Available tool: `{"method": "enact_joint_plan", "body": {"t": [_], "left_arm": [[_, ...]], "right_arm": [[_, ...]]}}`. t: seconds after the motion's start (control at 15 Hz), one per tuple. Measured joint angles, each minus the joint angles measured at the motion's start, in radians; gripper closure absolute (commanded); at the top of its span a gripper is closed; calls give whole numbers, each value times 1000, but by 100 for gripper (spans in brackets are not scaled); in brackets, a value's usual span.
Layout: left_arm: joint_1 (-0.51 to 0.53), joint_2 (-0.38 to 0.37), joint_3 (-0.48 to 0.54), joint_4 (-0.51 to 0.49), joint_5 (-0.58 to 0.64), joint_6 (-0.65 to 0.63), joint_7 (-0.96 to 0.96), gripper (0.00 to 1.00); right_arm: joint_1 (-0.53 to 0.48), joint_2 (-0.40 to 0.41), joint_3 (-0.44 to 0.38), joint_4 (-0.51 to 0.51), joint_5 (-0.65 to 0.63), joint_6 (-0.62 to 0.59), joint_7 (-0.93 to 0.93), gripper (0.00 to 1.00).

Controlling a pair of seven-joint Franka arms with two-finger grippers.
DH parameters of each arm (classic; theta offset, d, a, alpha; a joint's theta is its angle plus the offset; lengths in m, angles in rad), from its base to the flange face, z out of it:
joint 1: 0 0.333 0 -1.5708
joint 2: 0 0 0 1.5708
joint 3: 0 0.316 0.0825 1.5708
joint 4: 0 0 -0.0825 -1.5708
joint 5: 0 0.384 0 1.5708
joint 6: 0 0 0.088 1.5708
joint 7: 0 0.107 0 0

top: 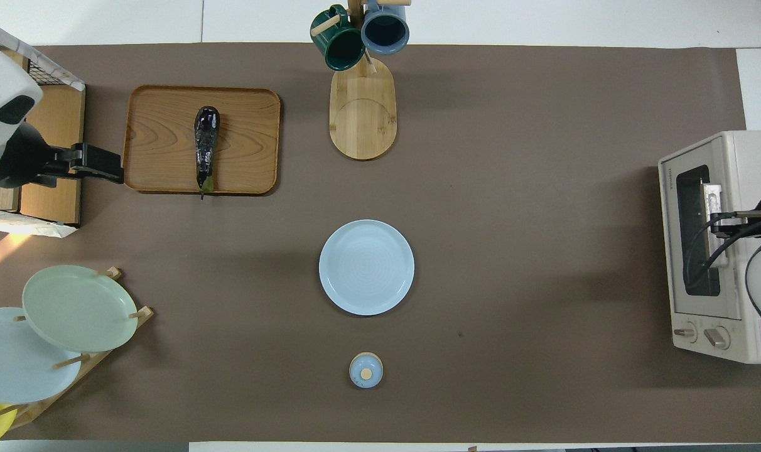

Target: Put eggplant into oven

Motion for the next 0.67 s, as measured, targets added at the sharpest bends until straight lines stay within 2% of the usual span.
{"method": "enact_joint_plan", "body": {"t": [0.47, 0.67], "left_arm": [[0, 243, 0, 1, 0, 258, 54, 0], [-1, 355, -2, 54, 0, 321, 77, 0]], "right_arm": [[-5, 4, 0, -38, -3, 38, -35, 100], [5, 1, 7, -51, -3, 50, -30, 100]]}}
